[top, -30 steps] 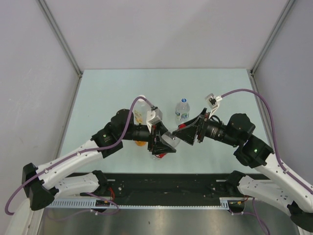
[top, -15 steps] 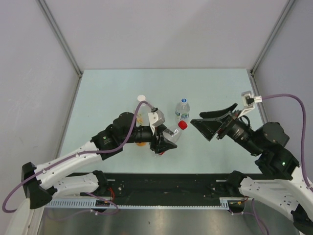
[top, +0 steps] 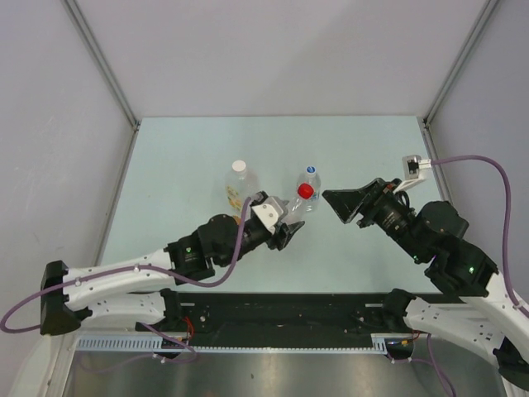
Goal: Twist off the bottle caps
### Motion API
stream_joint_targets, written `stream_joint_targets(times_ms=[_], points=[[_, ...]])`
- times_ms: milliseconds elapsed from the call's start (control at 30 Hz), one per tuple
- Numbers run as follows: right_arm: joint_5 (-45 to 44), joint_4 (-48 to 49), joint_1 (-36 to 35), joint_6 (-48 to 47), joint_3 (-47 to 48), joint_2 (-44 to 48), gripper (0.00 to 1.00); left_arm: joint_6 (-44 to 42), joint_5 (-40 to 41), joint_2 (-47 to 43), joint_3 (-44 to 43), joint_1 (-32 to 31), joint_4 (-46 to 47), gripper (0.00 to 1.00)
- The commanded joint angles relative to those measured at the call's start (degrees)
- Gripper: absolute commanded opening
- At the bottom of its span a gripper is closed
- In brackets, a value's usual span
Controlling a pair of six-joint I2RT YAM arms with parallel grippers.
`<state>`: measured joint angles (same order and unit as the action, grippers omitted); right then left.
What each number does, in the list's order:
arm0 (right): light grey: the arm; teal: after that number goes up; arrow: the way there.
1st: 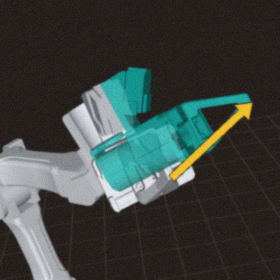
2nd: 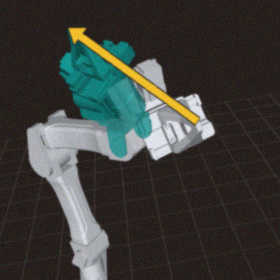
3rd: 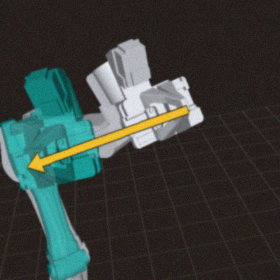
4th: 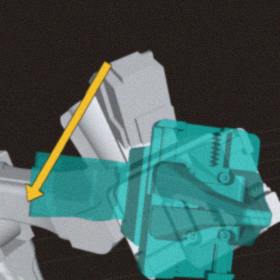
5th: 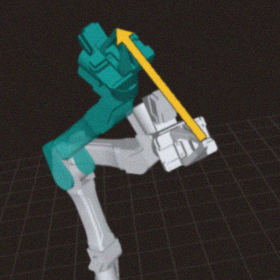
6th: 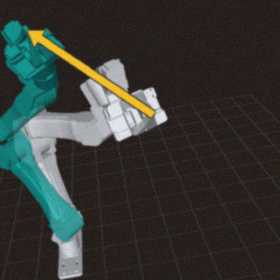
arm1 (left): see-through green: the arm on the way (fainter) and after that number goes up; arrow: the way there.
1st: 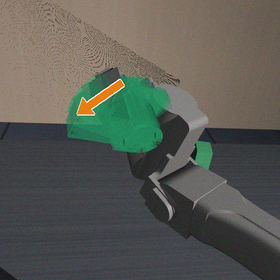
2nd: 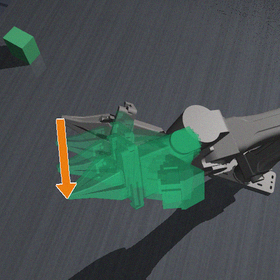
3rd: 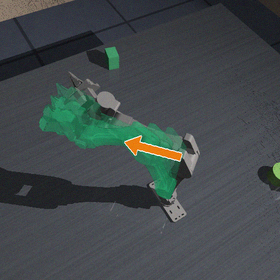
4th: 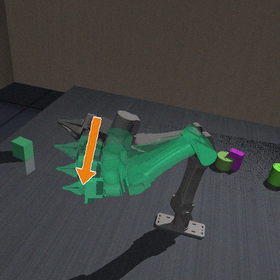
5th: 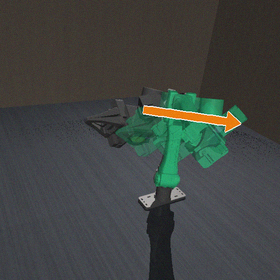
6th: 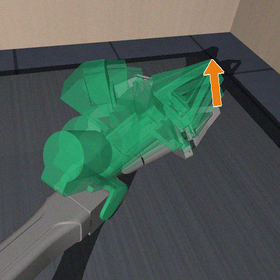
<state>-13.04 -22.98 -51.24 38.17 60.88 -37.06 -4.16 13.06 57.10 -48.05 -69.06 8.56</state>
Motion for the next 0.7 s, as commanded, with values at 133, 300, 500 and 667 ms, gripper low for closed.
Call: stream_joint_targets(times_ms=[133, 300, 500, 667], points=[[-7.6, 3.6, -5.8, 1.5, 1.3, -3.2, 0.75, -6.8, 13.0, 3.7, -0.4, -4.1, 6.1, 0.0], [-10.7, 5.1, -9.3, 0.4, 1.3, -5.1, 0.68, -6.8, 13.7, 4.2, -0.7, -4.3, 6.5, 0.0], [-12.4, 5.8, -9.8, -0.3, 1.3, -7.1, 0.68, -6.9, 13.4, 4.0, -0.6, -4.8, 6.2, 0.0], [-13.7, 7.7, -9.8, -1.2, 1.2, -8.6, 0.68, -6.8, 13.2, 3.6, -0.3, -5.2, 6.0, 0.0]])
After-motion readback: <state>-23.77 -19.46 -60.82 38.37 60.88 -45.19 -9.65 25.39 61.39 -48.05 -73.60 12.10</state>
